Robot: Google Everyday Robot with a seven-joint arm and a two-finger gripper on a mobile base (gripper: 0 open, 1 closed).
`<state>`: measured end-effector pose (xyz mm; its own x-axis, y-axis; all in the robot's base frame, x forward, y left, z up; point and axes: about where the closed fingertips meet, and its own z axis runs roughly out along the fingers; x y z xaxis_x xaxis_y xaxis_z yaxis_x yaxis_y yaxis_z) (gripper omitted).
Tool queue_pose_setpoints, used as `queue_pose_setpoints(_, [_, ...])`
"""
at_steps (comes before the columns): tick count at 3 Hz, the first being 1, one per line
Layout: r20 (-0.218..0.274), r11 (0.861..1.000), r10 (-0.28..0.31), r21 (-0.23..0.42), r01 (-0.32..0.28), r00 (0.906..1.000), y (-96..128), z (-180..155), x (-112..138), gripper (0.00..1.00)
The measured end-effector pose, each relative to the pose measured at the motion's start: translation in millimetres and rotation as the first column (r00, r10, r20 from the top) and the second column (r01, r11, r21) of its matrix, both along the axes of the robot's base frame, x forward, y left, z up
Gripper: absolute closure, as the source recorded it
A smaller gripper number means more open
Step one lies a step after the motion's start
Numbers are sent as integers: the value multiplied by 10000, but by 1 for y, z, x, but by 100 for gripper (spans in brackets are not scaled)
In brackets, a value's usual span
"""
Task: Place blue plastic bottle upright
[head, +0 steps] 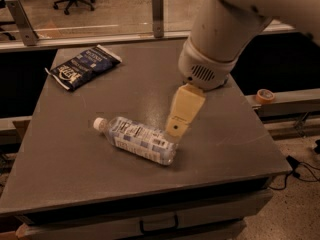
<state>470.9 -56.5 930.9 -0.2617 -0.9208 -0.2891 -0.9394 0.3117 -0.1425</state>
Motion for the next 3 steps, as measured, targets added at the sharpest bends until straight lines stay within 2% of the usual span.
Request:
queue_pose_setpoints(1, [-578, 9952, -761, 567, 794, 9954, 33, -31, 11, 0])
queue_pose_setpoints(3, [-1946, 9779, -1716, 851, 1909, 9657, 88, -79, 21, 0])
